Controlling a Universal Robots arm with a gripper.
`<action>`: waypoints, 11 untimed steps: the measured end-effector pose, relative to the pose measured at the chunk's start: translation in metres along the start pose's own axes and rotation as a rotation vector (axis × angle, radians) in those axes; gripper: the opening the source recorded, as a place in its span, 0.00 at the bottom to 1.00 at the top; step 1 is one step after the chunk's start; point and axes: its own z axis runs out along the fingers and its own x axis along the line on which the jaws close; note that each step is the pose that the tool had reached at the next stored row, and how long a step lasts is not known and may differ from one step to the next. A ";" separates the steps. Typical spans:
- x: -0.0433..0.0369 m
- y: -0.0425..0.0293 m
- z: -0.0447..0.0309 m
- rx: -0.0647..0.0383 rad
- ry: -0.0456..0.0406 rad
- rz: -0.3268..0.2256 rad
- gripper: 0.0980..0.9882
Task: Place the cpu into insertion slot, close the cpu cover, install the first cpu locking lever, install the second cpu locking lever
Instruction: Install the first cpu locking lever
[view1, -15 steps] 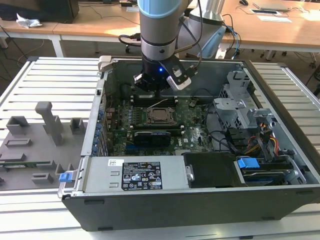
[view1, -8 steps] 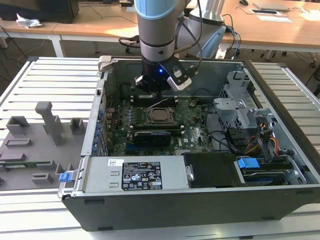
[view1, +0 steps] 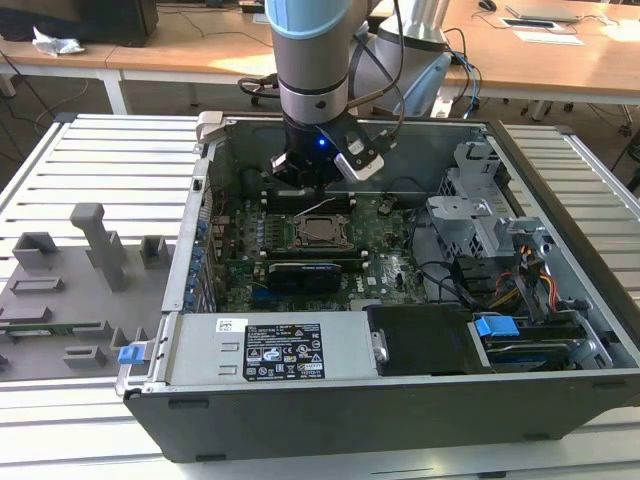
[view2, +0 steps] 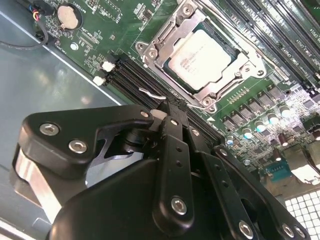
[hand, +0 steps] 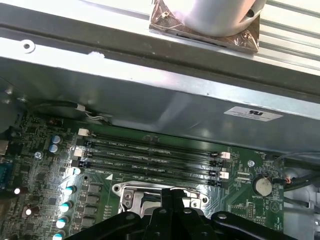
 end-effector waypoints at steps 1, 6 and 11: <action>0.0000 -0.0001 0.0003 0.001 -0.0052 -0.001 0.01; 0.0001 0.0021 0.0039 0.003 -0.0170 0.001 0.01; 0.0004 0.0043 0.0085 0.009 -0.0191 0.012 0.01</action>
